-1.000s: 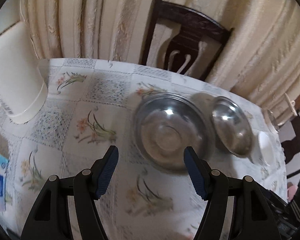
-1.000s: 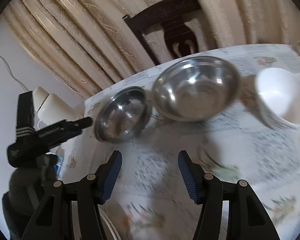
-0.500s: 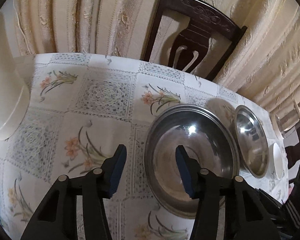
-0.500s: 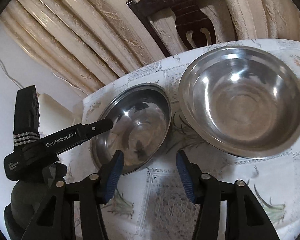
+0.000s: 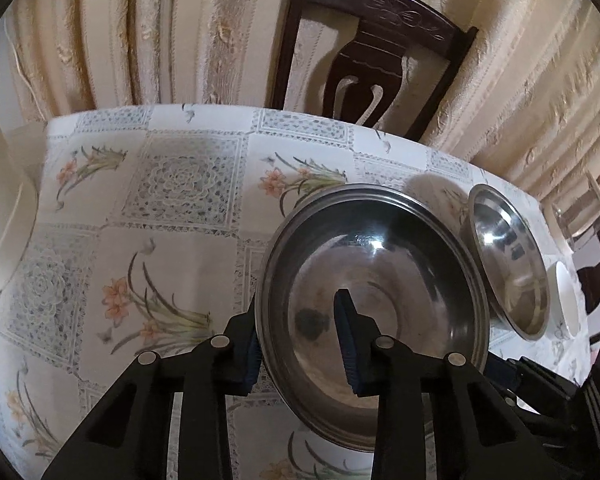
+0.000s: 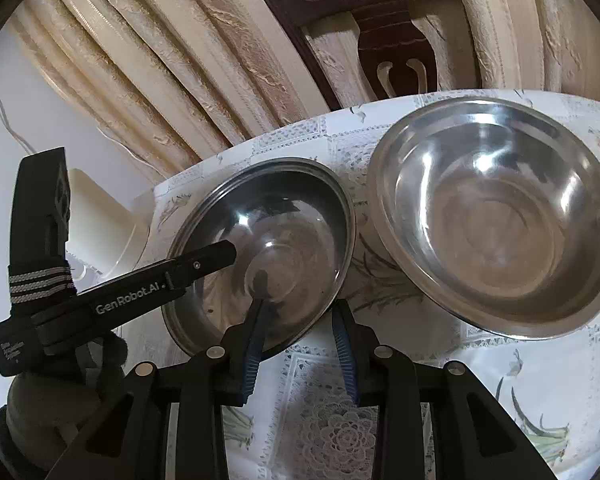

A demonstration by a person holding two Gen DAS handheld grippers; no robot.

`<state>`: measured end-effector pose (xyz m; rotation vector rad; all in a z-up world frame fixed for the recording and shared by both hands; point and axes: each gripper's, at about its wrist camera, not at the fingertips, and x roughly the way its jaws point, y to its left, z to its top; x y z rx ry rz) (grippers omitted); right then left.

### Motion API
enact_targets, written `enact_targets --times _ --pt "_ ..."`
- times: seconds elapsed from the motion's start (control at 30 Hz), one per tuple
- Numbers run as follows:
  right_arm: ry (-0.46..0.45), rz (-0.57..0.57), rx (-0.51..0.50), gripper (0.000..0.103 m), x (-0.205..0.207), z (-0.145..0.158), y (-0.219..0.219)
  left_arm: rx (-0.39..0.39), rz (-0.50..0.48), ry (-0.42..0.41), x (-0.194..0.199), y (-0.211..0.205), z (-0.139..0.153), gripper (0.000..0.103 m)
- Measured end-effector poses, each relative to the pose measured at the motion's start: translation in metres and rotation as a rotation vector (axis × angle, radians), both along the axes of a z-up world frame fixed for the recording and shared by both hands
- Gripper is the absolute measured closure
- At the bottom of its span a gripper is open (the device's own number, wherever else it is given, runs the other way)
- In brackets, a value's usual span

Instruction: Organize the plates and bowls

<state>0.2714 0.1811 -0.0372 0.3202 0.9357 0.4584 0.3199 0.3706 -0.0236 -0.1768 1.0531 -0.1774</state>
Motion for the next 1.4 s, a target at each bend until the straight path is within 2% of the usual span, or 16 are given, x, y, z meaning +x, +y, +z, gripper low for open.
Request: enact_targets --times 0.27,0.57,0.83,1.13,1.4 --pt "-0.025 0.008 0.008 0.068 -0.005 0.006 0.001 0.056 -0.006 -0.029 -0.008 -0.005 0.007 0.069" --pt "-0.062 0.024 0.029 0.068 -0.013 0.015 0.0 0.087 0.006 -0.081 -0.019 -0.004 0.029 0.069" --pt "-0.147 0.001 0.039 0.068 -0.027 0.04 -0.02 0.092 -0.016 -0.117 -0.025 -0.018 0.049 0.069" --pt "-0.198 -0.087 0.042 0.068 -0.034 0.05 -0.068 0.087 -0.097 -0.149 -0.024 -0.066 0.068 0.069" --pt "-0.171 -0.171 0.064 0.068 -0.023 0.038 -0.11 0.107 -0.172 -0.144 -0.011 -0.119 0.059 0.069"
